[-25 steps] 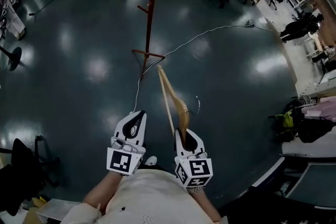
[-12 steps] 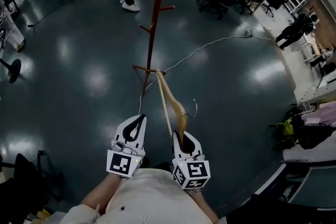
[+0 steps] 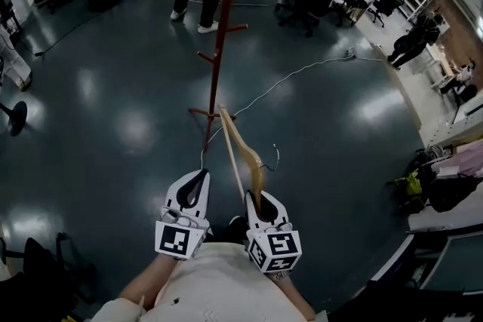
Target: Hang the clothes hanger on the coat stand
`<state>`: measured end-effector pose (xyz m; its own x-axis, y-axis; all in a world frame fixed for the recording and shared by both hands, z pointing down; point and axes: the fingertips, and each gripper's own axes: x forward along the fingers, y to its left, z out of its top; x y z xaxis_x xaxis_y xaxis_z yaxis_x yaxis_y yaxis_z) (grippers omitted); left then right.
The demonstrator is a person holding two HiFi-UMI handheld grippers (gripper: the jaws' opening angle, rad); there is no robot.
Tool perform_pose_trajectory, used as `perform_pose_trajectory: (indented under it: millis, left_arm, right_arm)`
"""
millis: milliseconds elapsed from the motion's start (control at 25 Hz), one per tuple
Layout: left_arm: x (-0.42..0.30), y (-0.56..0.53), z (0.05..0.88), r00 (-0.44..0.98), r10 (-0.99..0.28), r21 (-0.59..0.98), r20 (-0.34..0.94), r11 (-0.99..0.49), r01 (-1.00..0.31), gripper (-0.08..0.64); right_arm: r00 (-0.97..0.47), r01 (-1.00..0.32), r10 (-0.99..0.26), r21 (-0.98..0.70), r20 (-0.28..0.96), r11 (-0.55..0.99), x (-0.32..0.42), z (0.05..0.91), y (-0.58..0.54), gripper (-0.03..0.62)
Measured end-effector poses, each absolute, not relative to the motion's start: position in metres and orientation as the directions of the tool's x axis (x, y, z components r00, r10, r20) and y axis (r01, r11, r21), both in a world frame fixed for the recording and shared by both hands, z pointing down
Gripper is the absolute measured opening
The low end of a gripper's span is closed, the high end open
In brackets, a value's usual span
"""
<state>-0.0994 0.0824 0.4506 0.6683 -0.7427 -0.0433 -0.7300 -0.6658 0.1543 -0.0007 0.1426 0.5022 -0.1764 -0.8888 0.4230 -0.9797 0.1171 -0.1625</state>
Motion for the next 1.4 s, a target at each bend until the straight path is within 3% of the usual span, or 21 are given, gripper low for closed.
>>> perform_pose_trajectory:
  millis: [880, 1400]
  left_arm:
    - [-0.154, 0.043, 0.476, 0.551, -0.834, 0.096, 0.039, -0.545, -0.833, 0.012]
    - [-0.129, 0.006, 0.475, 0.578, -0.813, 0.081, 0.063, -0.573, -0.815, 0.012]
  right_arm:
    - [-0.273, -0.959, -0.863, -0.196, 0.426, 0.207, -0.016, 0.517, 0.067, 0.066]
    - [-0.274, -0.958, -0.857, -0.205, 0.437, 0.202, -0.002, 0.524, 0.026, 0.066]
